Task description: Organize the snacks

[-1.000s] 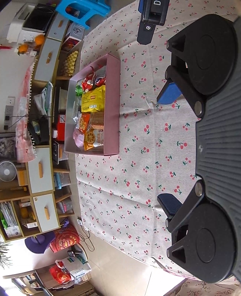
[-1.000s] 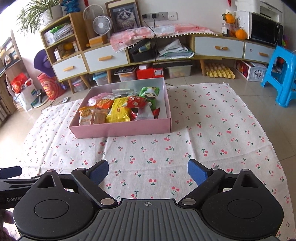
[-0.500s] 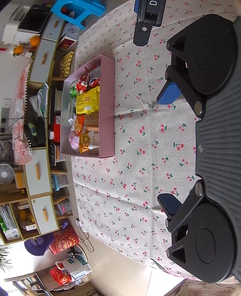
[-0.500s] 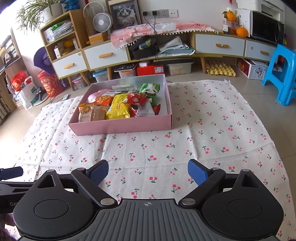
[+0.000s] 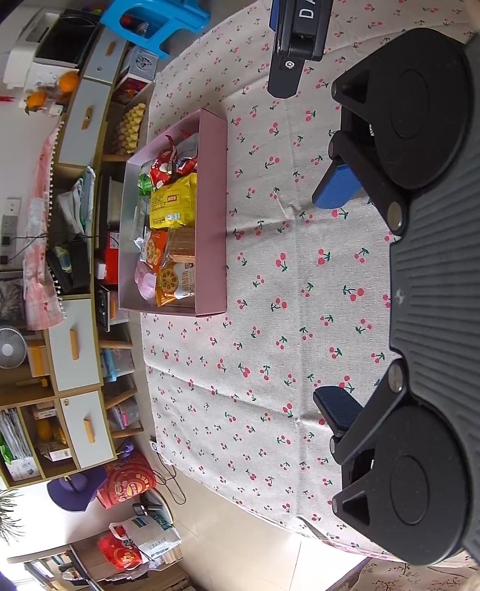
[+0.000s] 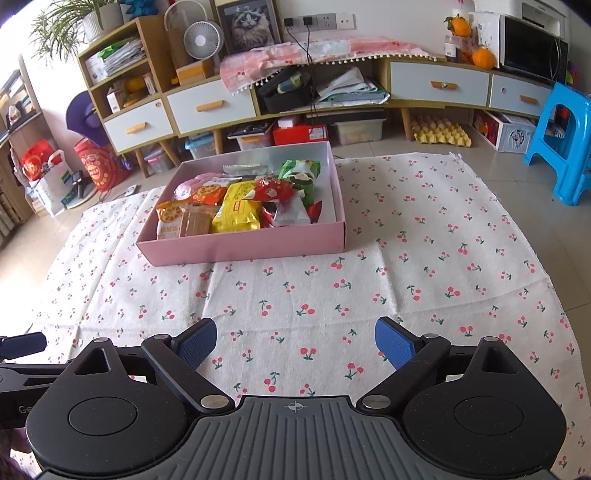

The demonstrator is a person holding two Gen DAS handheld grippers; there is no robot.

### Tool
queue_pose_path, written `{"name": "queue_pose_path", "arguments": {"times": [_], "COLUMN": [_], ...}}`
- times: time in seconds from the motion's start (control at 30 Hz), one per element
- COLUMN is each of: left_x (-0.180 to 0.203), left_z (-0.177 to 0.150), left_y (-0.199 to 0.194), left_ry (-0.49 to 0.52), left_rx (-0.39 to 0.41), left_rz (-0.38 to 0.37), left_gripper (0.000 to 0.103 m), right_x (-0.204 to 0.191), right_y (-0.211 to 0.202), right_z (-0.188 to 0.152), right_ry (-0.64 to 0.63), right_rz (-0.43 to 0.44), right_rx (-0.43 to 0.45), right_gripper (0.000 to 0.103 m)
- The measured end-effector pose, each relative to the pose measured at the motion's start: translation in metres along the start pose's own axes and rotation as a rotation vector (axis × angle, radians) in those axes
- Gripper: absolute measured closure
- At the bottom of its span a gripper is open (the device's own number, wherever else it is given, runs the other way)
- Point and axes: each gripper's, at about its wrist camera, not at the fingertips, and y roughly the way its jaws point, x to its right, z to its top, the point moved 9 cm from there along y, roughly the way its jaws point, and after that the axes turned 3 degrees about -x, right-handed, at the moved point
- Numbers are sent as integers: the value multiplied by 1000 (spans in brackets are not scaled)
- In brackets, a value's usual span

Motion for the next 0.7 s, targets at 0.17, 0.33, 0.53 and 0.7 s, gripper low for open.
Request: {"name": "queue_pose_path", "arguments": {"times": [0.17, 0.33, 0.53, 0.7], "left_x": [0, 0, 0, 0], "left_z": [0, -1, -1, -1], "left_y": [0, 0, 0, 0], "left_ry": [-1, 1, 1, 1], "left_rx": [-1, -3, -2, -2], "left_rz": [0, 1, 1, 1], "left_gripper": [0, 0, 0, 0], "right_x": [0, 0, 1, 1], "right_y": [0, 0, 1, 2], "right_z": [0, 0, -1, -3], "right_ry": [2, 2, 4, 5], "right_rz": [-1, -1, 0, 1], "right_rx": [-3, -3, -6, -8], "right_gripper": [9, 9, 9, 9]}}
